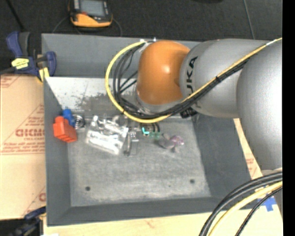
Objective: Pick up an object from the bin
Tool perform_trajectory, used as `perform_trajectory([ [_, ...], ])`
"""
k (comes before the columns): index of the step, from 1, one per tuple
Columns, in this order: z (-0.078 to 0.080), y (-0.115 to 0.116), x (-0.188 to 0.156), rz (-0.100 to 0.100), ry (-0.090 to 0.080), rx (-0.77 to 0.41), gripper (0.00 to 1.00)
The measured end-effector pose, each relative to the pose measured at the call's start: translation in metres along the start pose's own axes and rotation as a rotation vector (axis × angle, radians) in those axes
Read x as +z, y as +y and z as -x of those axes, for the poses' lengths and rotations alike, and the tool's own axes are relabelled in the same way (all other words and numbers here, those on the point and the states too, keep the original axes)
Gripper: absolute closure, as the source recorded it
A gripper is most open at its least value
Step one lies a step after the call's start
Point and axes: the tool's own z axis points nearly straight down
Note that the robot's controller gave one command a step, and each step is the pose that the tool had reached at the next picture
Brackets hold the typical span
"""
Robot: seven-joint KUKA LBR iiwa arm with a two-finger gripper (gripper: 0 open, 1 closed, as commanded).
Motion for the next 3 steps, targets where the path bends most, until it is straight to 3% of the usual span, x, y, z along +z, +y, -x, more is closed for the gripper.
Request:
perform_trajectory([
  [1,0.037,0.007,0.084,0.003,-0.016,0.081,0.00],
  [2,0.036,0.008,0.079,0.003,-0.006,0.083,1.00],
  [3,-0.011,0.054,0.078,0.001,-0.026,0.002,1.00],
])
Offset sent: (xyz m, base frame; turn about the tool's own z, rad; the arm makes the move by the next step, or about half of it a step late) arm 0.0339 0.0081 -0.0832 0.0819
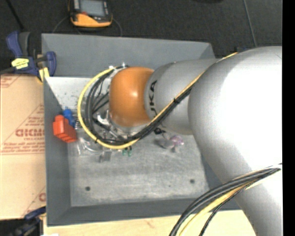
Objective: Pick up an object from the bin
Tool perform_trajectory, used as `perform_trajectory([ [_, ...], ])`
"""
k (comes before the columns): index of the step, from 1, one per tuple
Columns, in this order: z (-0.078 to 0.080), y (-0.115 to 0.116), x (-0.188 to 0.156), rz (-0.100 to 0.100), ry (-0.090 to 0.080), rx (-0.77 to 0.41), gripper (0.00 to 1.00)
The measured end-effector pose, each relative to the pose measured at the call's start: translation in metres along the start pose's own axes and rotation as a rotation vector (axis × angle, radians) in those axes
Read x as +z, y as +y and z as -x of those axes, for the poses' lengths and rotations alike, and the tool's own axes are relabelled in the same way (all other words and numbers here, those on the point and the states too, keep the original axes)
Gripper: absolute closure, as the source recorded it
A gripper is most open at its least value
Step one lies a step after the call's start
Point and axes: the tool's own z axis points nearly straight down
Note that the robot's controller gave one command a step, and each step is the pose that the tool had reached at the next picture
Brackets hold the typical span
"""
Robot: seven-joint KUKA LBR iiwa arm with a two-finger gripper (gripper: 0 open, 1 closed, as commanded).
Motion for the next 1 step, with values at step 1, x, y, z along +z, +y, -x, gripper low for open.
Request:
perform_trajectory([
  [1,-0.0238,0.0163,-0.1477,-0.001,0.015,-0.039,1.00],
])
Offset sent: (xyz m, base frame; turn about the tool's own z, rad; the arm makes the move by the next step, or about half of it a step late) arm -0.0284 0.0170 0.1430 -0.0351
